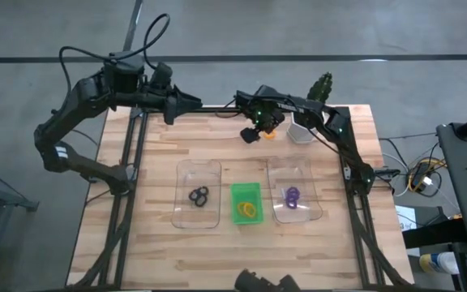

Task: Sort spring keychains
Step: Put the yellow spring keychain into the green bin

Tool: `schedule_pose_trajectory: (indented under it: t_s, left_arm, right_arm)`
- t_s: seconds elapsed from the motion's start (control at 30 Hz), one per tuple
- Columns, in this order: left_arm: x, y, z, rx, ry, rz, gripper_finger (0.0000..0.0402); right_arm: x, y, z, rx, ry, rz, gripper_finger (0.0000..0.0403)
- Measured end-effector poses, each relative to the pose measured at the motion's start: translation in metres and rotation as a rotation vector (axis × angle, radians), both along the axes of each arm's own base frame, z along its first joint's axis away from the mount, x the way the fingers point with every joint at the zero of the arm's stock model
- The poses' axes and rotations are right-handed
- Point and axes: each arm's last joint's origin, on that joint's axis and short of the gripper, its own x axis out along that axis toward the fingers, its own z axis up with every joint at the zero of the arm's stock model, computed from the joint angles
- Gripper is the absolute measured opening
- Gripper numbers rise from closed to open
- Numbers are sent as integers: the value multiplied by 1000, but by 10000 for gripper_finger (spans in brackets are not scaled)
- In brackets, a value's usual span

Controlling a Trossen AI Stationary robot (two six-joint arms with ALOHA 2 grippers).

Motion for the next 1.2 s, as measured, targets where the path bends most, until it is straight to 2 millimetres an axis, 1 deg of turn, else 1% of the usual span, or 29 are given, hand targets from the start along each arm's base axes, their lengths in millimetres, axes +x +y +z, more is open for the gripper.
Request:
schedule_pose_trajectory:
  t_s: [0.33, 0.5, 0.63, 0.73, 0.83, 0.9, 1.1, 1.2]
  left_arm:
    - [0, 0, 0, 11, -4, -11, 122]
    - [1, 0, 1, 12, -13, -24, 122]
    - [1, 0, 2, 14, -21, -28, 122]
    - [1, 0, 2, 14, -21, -28, 122]
    - [0, -1, 2, 14, -22, -28, 122]
    - [0, -1, 2, 15, -22, -28, 122]
    - [0, -1, 2, 14, -23, -28, 122]
    - [0, -1, 2, 15, -23, -28, 122]
  right_arm:
    - [-5, -12, -13, 32, 14, -31, 269]
    - [-9, -20, -24, 70, 26, -48, 269]
    - [-10, -21, -34, 91, 55, -47, 260]
    - [-11, -22, -37, 94, 67, -36, 247]
    - [-11, -23, -38, 81, 74, -31, 223]
    - [-12, -24, -38, 78, 73, -23, 196]
    - [-8, -26, -41, 69, 26, 14, 87]
    - [-8, -26, -41, 77, 20, 16, 40]
